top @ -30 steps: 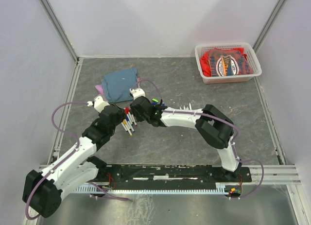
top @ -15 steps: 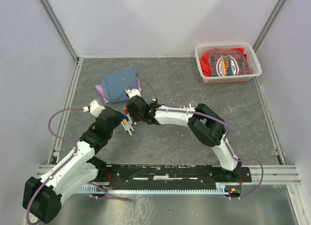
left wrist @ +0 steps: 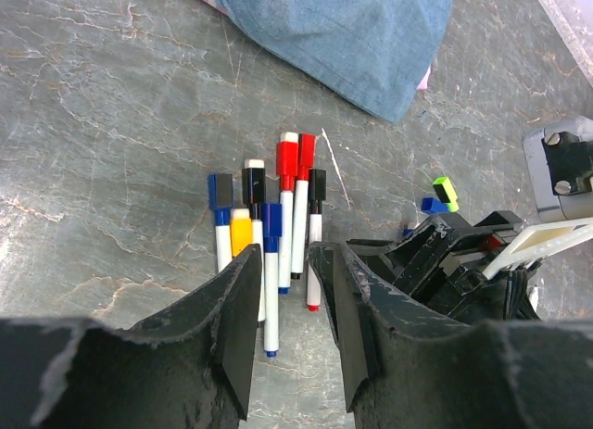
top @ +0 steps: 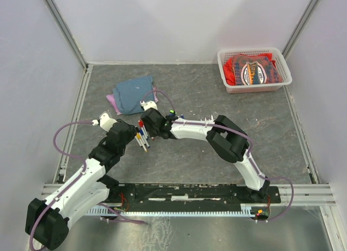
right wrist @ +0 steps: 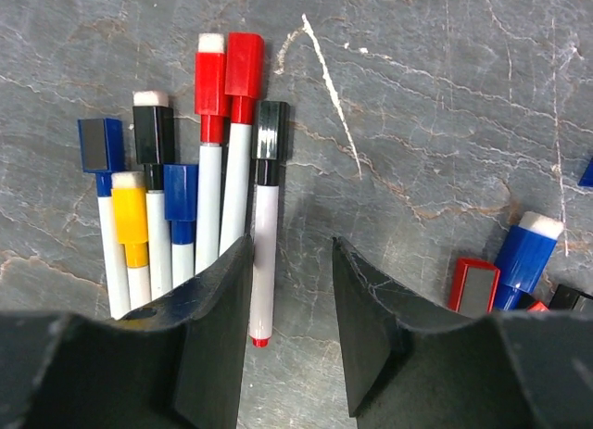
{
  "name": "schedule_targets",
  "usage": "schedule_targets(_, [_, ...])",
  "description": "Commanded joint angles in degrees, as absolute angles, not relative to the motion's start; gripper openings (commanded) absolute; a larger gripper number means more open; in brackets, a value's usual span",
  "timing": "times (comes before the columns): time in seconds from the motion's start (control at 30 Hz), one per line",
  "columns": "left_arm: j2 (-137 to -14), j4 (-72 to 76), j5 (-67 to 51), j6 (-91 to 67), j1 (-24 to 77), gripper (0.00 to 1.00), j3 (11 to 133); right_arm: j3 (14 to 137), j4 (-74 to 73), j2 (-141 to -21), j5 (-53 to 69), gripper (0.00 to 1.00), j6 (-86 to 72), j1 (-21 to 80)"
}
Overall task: Open the pen caps
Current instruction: Pick up the pen from the center of the board.
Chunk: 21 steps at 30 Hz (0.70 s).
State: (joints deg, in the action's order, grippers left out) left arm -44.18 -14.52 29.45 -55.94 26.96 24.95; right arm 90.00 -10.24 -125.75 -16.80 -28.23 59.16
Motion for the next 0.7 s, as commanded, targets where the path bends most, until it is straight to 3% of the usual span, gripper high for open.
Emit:
schedule_targets(0.0, [-43.25,-13.54,30.84,-57.94,26.6,0.43,24.99,92.28,-10.71,-126.5,-18.71,0.47,-28.56,59.4])
schedule_targets(0.67, [-42.37,-13.19,30.11,-59.04,26.35,0.45,25.24,90.96,-16.62,-128.53,-24.25,0.39,-26.79,63.13])
